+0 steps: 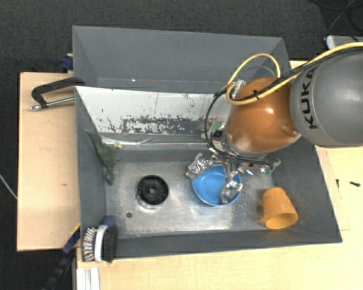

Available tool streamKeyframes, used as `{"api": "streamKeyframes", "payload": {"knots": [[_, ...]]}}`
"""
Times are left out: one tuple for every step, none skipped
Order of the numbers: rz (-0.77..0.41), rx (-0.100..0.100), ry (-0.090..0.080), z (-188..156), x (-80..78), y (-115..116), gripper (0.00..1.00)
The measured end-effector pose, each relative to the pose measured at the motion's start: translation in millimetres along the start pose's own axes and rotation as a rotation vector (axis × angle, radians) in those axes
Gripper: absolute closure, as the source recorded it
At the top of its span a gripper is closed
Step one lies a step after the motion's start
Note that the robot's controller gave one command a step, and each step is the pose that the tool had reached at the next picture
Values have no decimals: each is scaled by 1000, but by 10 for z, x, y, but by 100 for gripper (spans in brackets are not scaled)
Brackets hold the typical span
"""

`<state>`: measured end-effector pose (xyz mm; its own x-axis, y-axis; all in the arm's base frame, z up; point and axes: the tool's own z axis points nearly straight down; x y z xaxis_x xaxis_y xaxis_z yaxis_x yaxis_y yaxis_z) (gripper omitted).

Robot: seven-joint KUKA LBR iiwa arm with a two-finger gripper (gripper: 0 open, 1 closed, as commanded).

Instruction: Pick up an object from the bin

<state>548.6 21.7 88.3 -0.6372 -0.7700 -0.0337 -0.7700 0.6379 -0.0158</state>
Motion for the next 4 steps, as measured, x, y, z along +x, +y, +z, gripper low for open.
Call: {"api": "streamKeyframes", "payload": {"knots": [[-379, -29, 27, 26, -238, -253, 0], [-664, -18, 12, 26, -271, -264, 0], [-662, -19, 20, 109, -209, -282, 100], [-683, -15, 19, -583, -257, -311, 100]]}}
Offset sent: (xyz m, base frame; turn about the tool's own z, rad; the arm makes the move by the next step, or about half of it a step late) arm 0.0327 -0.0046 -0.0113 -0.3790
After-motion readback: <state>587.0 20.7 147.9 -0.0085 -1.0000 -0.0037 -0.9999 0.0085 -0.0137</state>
